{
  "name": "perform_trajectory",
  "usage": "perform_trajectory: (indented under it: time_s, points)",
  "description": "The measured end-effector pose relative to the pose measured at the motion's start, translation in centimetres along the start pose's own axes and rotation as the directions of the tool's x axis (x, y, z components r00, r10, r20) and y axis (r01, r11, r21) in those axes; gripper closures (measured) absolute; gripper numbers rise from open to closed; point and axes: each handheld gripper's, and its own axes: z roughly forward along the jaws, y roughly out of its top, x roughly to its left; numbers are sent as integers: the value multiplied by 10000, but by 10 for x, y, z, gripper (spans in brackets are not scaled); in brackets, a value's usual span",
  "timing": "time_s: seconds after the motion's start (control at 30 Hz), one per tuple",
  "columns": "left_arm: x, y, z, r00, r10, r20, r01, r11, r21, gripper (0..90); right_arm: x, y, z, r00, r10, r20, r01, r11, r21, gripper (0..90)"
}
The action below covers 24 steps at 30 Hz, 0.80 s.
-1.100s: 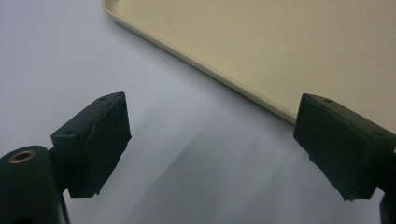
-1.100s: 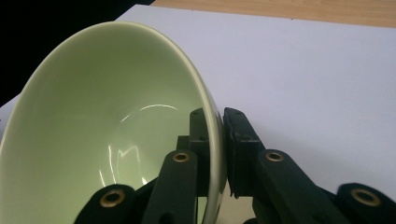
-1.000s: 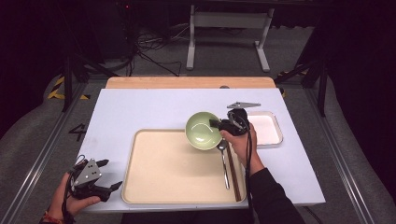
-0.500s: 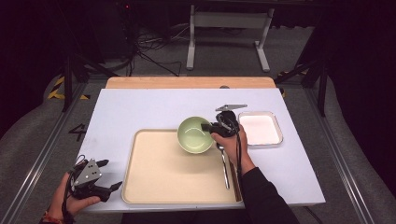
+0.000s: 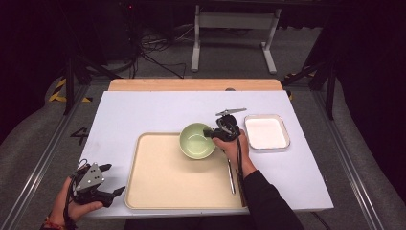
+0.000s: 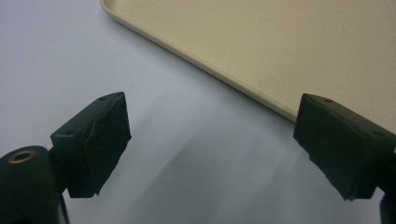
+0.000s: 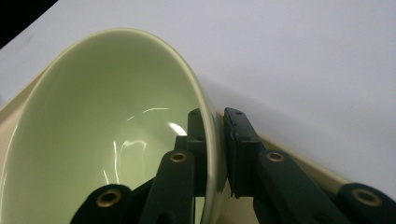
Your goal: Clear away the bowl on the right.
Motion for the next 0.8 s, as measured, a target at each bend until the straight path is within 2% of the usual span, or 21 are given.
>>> perform_trajectory:
  time_s: [0.17, 0.23, 0.37, 0.5, 0.57, 0.6, 0.8]
  points:
    - [0, 0, 0, 10000, 14, -20, -14, 10000, 10, 117, -2, 1, 3, 9999, 63, 85, -64, 10000, 57, 823]
    - [0, 0, 0, 10000, 14, -19, -14, 10000, -1, 117, 1, 4, 6, 9993, -176, 329, 172, 9998, 117, 822]
    - [0, 0, 0, 10000, 6, -31, -6, 10000, 1, 117, 4, 6, 6, 9980, -357, 521, 353, 9993, 81, 823]
    - [0, 0, 1, 10000, 0, 32, 0, 10000, 20, 117, 2, 8, 8, 9982, -311, 503, 304, 9994, 146, 816]
    - [-1, 0, 1, 10000, 6, 34, -6, 10000, 44, 117, 1, 8, 9, 9988, -269, 419, 263, 9995, 150, 773]
    - [-1, 0, 1, 10000, 6, 34, -6, 10000, 45, 117, 1, 8, 10, 9981, -308, 527, 295, 9992, 251, 779]
    - [0, 0, 1, 10000, -6, 31, 6, 10000, 9, 117, 2, 11, 2, 9962, -532, 689, 552, 9981, -272, 714]
